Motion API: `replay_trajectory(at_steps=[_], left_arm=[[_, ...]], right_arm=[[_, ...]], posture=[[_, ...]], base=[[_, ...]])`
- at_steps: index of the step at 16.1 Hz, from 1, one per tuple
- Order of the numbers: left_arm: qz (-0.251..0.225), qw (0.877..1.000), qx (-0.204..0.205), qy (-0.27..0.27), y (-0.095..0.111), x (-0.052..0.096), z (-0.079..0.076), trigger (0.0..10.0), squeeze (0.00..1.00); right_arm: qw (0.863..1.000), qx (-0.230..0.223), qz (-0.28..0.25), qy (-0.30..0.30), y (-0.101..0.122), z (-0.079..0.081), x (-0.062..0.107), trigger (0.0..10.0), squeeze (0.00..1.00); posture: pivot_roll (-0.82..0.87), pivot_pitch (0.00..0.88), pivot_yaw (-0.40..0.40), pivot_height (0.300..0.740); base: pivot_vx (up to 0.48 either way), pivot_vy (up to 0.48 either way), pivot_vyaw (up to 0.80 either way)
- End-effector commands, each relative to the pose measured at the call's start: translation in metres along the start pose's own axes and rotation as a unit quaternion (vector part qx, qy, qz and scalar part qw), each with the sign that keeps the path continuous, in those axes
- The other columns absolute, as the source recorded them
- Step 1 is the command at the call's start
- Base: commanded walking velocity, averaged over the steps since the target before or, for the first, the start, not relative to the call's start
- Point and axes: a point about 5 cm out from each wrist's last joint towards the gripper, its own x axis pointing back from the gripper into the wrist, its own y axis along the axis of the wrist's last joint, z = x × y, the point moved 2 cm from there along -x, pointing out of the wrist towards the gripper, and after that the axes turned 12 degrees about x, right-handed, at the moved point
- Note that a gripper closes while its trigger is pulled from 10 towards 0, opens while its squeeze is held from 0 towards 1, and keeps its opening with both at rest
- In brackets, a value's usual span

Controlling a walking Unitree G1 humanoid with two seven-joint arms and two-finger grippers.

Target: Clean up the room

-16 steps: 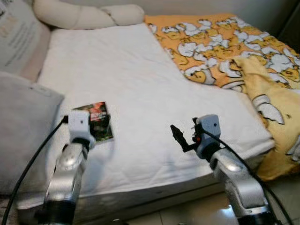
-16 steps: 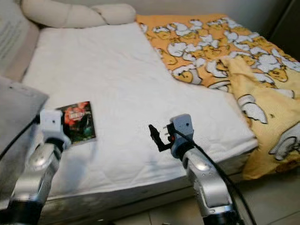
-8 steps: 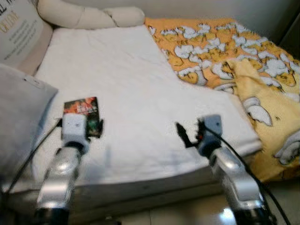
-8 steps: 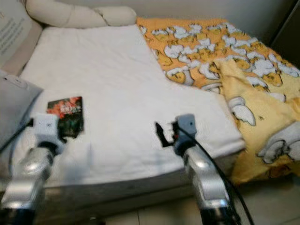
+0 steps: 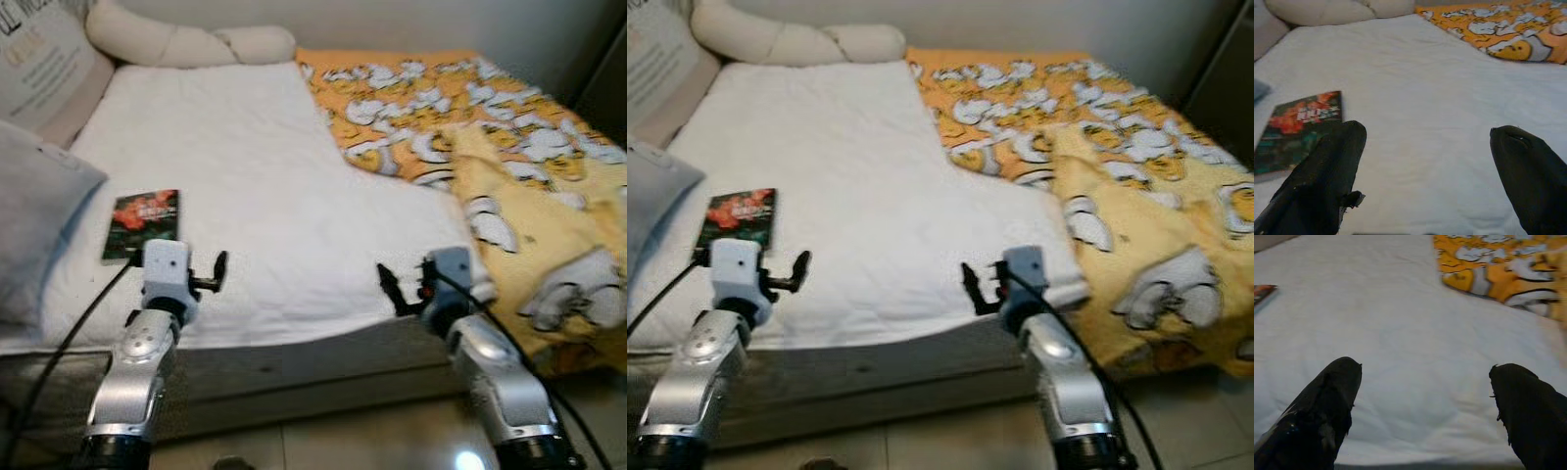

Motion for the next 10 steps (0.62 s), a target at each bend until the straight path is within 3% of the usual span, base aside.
replay_trajectory(at_steps=[1, 6, 8, 10], left_arm=[[-0.007, 1.0, -0.006, 0.005, 0.006, -0.001, 0.004, 10.0, 0.9], [-0.004, 1.0, -0.009, 0.011, 0.007, -0.001, 0.006, 10.0, 0.9], [0.013, 0.999, -0.027, 0.027, 0.006, -0.006, 0.009, 10.0, 0.91], [0.013, 0.999, -0.029, 0.029, 0.008, -0.007, 0.011, 10.0, 0.9]], right_arm=[[1.0, 0.0, -0.01, 0.0, 0.006, 0.001, -0.002, 10.0, 0.0], [1.0, -0.005, -0.01, -0.006, 0.004, 0.001, -0.004, 10.0, 0.0], [0.999, -0.001, -0.004, -0.044, 0.0, -0.015, -0.01, 10.0, 0.0], [0.999, 0.006, -0.01, -0.041, 0.003, -0.014, -0.012, 10.0, 0.0]], posture=[[0.07, 0.0, -0.033, 0.74], [0.06, 0.0, -0.021, 0.74], [0.07, 0.0, -0.013, 0.74], [0.07, 0.0, -0.007, 0.74]], base=[[0.0, -0.36, 0.0], [0.0, -0.361, 0.0], [0.0, -0.384, 0.0], [0.0, -0.382, 0.4]])
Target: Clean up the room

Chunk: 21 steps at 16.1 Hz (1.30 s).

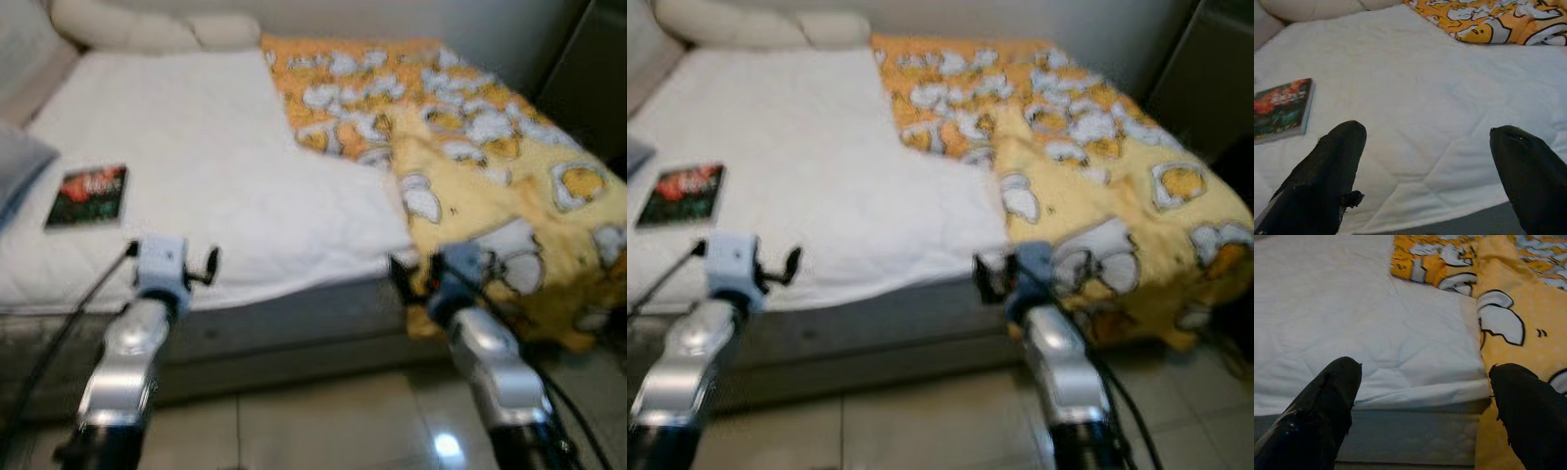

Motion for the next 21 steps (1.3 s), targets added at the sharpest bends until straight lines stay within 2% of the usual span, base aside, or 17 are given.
replay_trajectory(at_steps=[1, 18, 21], left_arm=[[0.003, 1.0, -0.001, -0.003, 0.0, -0.002, -0.005, 10.0, 0.9], [0.008, 1.0, -0.008, -0.005, 0.002, -0.005, -0.006, 10.0, 0.91], [0.009, 1.0, -0.009, -0.004, 0.001, -0.005, -0.006, 10.0, 0.9]], right_arm=[[1.0, 0.012, -0.006, -0.009, 0.003, -0.007, -0.001, 10.0, 0.0], [0.999, 0.011, -0.001, -0.04, -0.003, -0.015, -0.008, 10.0, 0.0], [0.999, 0.002, 0.004, -0.05, -0.005, -0.018, -0.008, 10.0, 0.0]], posture=[[0.07, 0.0, -0.006, 0.74], [0.07, 0.0, 0.002, 0.74], [0.07, 0.0, 0.002, 0.74]], base=[[0.0, -0.386, 0.8], [0.0, -0.384, 0.8], [0.0, -0.384, 0.0]])
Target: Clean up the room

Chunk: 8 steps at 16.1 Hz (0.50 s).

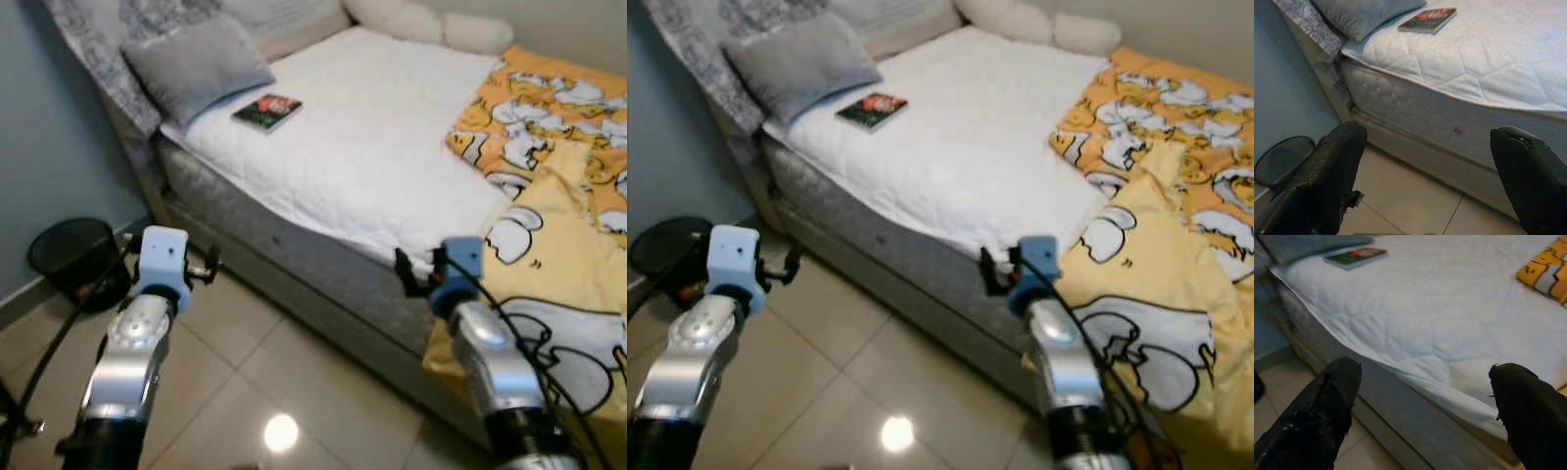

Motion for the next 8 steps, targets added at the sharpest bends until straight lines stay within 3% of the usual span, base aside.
replay_trajectory(at_steps=[1, 8], left_arm=[[-0.003, 1.0, -0.003, -0.007, 0.0016, -0.0013, -0.0061, 10.0, 0.9], [-0.005, 1.0, -0.006, -0.011, 0.0026, -0.0025, -0.007, 10.0, 0.9]], right_arm=[[1.0, 0.001, 0.007, -0.013, -0.0052, -0.0093, 0.0024, 10.0, 0.0], [1.0, -0.003, 0.004, -0.007, -0.0042, -0.0058, 0.0, 10.0, 0.0]], posture=[[0.07, 0.0, 0.002, 0.74], [0.07, 0.0, 0.007, 0.74]], base=[[0.0, -0.386, 0.0], [0.0, -0.384, 0.0]])
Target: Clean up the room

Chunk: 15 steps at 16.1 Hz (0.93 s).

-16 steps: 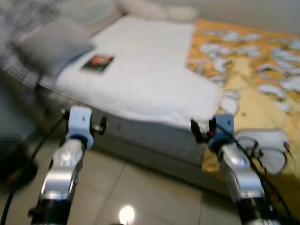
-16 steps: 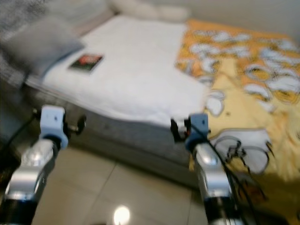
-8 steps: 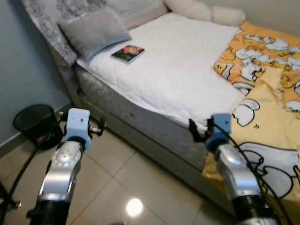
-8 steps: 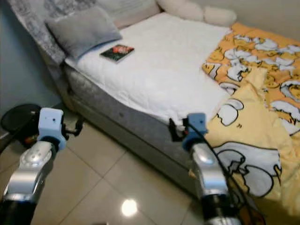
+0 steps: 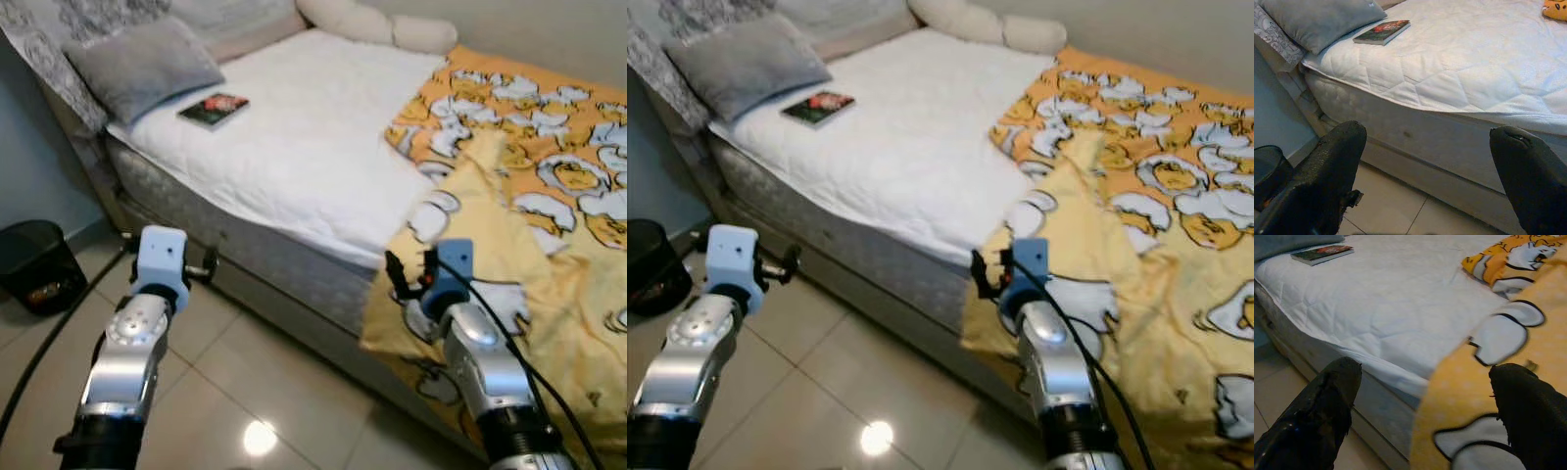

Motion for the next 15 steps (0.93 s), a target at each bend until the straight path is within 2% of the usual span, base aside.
replay_trajectory(at_steps=[1, 6, 10, 15], left_arm=[[-0.001, 1.0, -0.002, -0.011, 0.0, -0.001, -0.007, 10.0, 0.9], [0.001, 1.0, -0.002, -0.015, -0.001, -0.001, -0.01, 10.0, 0.9], [0.002, 0.999, 0.012, -0.03, 0.0, 0.0, -0.015, 10.0, 0.83], [-0.001, 0.998, 0.017, -0.065, -0.004, 0.007, -0.027, 10.0, 0.84]], right_arm=[[1.0, 0.001, -0.002, -0.012, 0.0, -0.009, 0.001, 10.0, 0.0], [1.0, -0.001, 0.003, -0.003, -0.003, -0.005, 0.001, 10.0, 0.0], [1.0, -0.007, 0.002, 0.0, -0.003, -0.006, 0.002, 10.0, 0.0], [1.0, -0.013, 0.006, 0.005, -0.007, -0.002, 0.007, 10.0, 0.0]], posture=[[0.07, 0.0, 0.007, 0.74], [0.07, 0.0, 0.009, 0.74], [0.07, 0.0, 0.007, 0.74], [0.07, 0.0, -0.001, 0.74]], base=[[0.0, -0.382, 0.0], [0.0, -0.381, 0.0], [0.0, 0.0, 0.0], [0.058, 0.0, 0.0]])
